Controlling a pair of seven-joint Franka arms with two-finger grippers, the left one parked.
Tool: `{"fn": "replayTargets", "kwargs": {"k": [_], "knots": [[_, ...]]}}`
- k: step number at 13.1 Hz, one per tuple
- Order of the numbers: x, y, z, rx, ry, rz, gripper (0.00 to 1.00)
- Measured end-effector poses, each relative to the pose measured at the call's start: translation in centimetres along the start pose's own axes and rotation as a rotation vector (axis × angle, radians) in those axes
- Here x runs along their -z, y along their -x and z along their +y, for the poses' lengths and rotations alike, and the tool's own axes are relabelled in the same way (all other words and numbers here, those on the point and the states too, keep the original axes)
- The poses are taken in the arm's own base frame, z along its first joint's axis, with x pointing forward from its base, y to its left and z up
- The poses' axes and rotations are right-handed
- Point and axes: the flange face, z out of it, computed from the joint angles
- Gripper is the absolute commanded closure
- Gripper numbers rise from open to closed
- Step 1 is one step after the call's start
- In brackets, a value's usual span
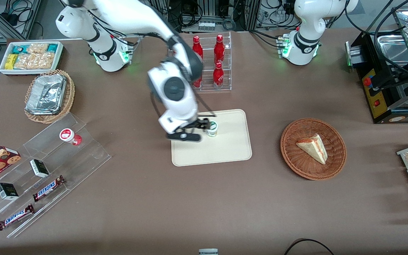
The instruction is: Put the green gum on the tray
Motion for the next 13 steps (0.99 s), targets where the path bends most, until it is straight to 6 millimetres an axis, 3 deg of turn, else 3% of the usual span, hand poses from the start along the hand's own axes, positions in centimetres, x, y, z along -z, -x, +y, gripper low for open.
{"fn": "replayTargets", "kwargs": {"k": [4, 7, 10, 13], "knots": [[9.4, -1.6, 9.0, 0.03, 0.01, -0.037, 0.0], [15.2, -2.0, 16.2, 0.046, 0.105, -0.046, 0.0], [19.1, -2.5, 23.3, 0.09, 0.1, -0.069, 0.0], [21.4, -2.6, 29.5, 0.103, 0.072, -0.071, 0.0]]}}
